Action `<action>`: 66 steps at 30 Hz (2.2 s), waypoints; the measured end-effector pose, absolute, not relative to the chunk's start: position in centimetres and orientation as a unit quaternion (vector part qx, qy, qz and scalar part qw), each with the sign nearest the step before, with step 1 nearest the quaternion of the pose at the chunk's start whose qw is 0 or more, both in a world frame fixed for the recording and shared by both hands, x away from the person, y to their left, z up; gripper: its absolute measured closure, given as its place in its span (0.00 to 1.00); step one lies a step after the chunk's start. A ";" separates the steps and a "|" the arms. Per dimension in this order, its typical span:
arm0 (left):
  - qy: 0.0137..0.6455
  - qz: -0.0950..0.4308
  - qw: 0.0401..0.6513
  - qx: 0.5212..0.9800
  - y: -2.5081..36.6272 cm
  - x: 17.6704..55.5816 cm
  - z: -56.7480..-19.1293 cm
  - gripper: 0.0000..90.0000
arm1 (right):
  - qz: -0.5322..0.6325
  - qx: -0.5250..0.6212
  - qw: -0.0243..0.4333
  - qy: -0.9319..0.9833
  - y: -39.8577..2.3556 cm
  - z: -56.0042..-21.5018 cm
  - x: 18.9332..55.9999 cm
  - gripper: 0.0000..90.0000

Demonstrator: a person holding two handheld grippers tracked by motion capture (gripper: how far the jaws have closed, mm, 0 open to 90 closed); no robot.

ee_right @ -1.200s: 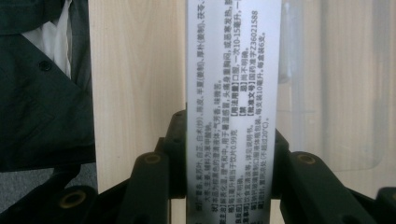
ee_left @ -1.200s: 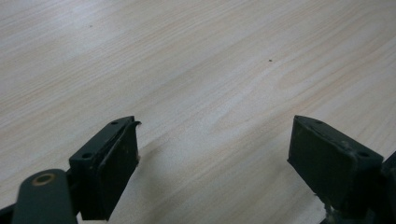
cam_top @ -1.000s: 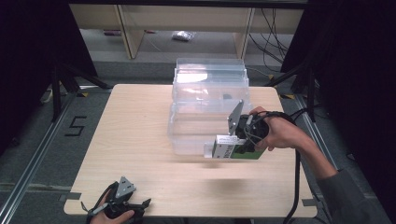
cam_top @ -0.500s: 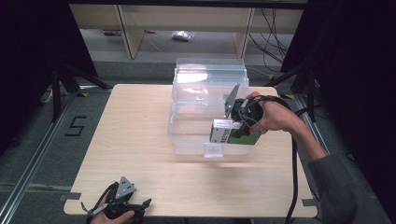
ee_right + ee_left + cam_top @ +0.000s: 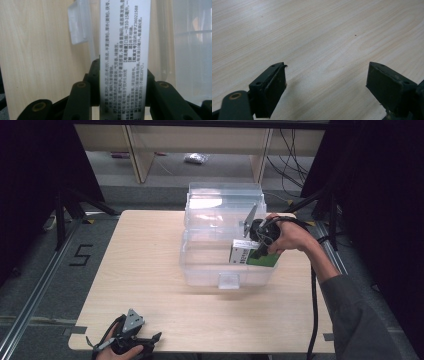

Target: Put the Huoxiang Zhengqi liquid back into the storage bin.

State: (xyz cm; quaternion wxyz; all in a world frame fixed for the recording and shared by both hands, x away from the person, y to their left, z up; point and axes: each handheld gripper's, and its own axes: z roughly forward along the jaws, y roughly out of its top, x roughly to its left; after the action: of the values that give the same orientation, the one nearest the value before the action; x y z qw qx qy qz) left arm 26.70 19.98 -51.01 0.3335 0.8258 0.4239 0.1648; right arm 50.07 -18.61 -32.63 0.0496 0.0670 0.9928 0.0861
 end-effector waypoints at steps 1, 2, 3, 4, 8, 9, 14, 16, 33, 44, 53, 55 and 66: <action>0.426 0.170 0.328 0.826 20.0 26.7 -51.1 0.17 | 0.090 0.062 0.047 0.993 -18.6 -32.8 50.2 0.72; 0.422 0.166 0.329 0.828 20.0 26.8 -51.1 0.17 | 0.082 0.057 0.051 0.994 -18.6 -33.1 50.5 0.72; 0.424 0.167 0.332 0.826 19.9 26.8 -51.1 0.17 | 0.083 0.063 0.046 0.993 -18.5 -33.4 50.5 0.72; 0.425 0.167 0.333 0.825 19.9 26.8 -51.1 0.17 | 0.085 0.056 0.047 0.994 -18.4 -33.8 50.7 0.72; 0.422 0.162 0.328 0.830 20.1 26.7 -51.0 0.17 | 0.083 0.051 0.042 0.994 -18.3 -34.6 51.2 0.72; 0.424 0.163 0.332 0.827 20.1 26.7 -51.1 0.17 | 0.084 0.056 0.035 0.994 -18.3 -34.8 51.2 0.72; 0.424 0.164 0.330 0.827 20.0 26.8 -51.1 0.17 | 0.072 0.041 0.046 0.995 -18.2 -35.5 52.2 0.72; 0.422 0.166 0.327 0.829 20.0 26.8 -51.1 0.17 | 0.076 0.051 0.036 0.995 -18.0 -35.8 52.3 0.72; 0.420 0.164 0.327 0.831 20.1 26.8 -51.1 0.17 | 0.078 0.044 0.023 0.996 -18.9 -37.8 52.9 0.72; 0.426 0.165 0.333 0.825 20.0 26.9 -51.2 0.17 | 0.060 0.073 0.017 0.995 -19.1 -39.4 52.6 0.71; 0.421 0.163 0.329 0.829 20.2 26.8 -51.1 0.17 | 0.056 0.041 0.011 0.998 -18.9 -40.0 53.1 0.68; 0.429 0.166 0.334 0.823 20.0 26.8 -51.1 0.17 | 0.056 0.055 0.016 0.997 -19.1 -39.4 53.0 0.64; 0.424 0.164 0.333 0.826 20.1 26.8 -51.0 0.17 | 0.139 0.116 0.036 0.983 -21.0 -35.9 51.8 0.51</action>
State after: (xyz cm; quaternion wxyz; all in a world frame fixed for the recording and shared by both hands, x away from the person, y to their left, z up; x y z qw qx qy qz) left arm 26.80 20.06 -51.02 0.3334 0.8260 0.4240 0.1635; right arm 51.75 -20.98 -35.89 0.0361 0.1164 0.9827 0.1394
